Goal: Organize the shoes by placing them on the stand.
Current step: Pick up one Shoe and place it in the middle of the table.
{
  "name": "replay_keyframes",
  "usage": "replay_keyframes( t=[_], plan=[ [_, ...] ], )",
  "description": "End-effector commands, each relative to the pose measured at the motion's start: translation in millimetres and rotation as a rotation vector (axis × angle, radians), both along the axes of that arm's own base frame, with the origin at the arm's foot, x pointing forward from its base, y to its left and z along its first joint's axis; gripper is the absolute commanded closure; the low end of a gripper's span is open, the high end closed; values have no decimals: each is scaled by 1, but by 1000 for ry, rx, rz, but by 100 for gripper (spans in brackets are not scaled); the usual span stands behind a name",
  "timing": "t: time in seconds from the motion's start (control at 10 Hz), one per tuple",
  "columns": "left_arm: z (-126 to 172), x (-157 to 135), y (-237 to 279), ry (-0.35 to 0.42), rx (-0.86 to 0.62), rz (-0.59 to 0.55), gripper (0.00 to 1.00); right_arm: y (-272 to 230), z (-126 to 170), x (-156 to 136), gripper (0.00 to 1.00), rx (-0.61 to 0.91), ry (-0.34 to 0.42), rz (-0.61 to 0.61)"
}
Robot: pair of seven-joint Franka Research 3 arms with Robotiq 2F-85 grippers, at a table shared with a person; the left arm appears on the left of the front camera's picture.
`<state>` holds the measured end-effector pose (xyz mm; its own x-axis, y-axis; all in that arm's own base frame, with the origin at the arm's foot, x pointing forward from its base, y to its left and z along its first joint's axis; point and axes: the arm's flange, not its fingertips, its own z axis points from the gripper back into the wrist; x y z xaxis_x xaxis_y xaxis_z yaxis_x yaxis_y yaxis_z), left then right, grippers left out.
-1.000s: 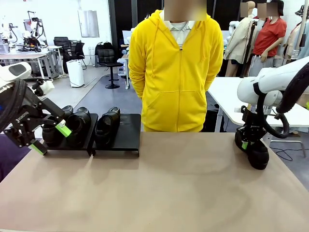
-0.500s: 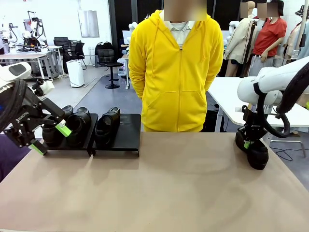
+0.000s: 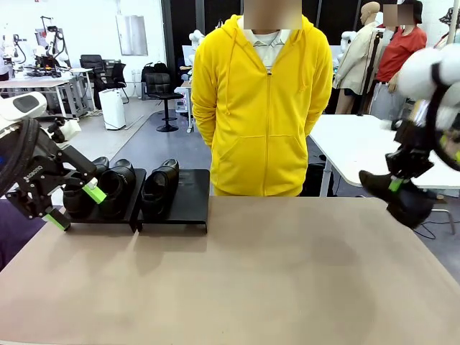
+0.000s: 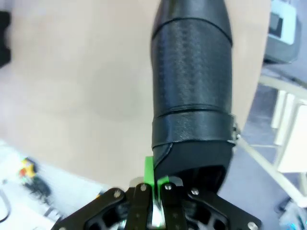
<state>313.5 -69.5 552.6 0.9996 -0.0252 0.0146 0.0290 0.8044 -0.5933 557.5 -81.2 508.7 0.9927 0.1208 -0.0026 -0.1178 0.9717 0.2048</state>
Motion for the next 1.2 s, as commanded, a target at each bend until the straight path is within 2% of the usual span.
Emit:
replay_keyframes(
  t=[0.0,0.1,0.2,0.3,0.4,0.7,0.8,0.9,1.0,1.1],
  plan=[
    [1,1,2,-6,-22,-17,0,2,13,-74,100,42,-80,50],
    [1,1,2,-6,-22,-17,0,-1,15,-105,100,80,-98,70],
    [1,1,2,-6,-22,-17,0,-5,11,-122,100,87,-127,47],
    [1,1,2,-6,-22,-17,0,-15,3,-111,100,54,-129,-52],
    [1,1,2,-6,-22,-17,0,-4,28,-104,100,55,-71,40],
    [1,1,2,-6,-22,-17,0,-4,28,-104,100,55,-71,40],
    [1,1,2,-6,-22,-17,0,-6,15,-114,100,61,-73,33],
    [1,1,2,-6,-22,-17,0,27,9,-118,100,165,-107,233],
    [1,1,2,-6,-22,-17,0,76,11,-135,100,206,-165,375],
    [1,1,2,-6,-22,-17,0,123,12,-151,100,204,-146,389]
  ],
)
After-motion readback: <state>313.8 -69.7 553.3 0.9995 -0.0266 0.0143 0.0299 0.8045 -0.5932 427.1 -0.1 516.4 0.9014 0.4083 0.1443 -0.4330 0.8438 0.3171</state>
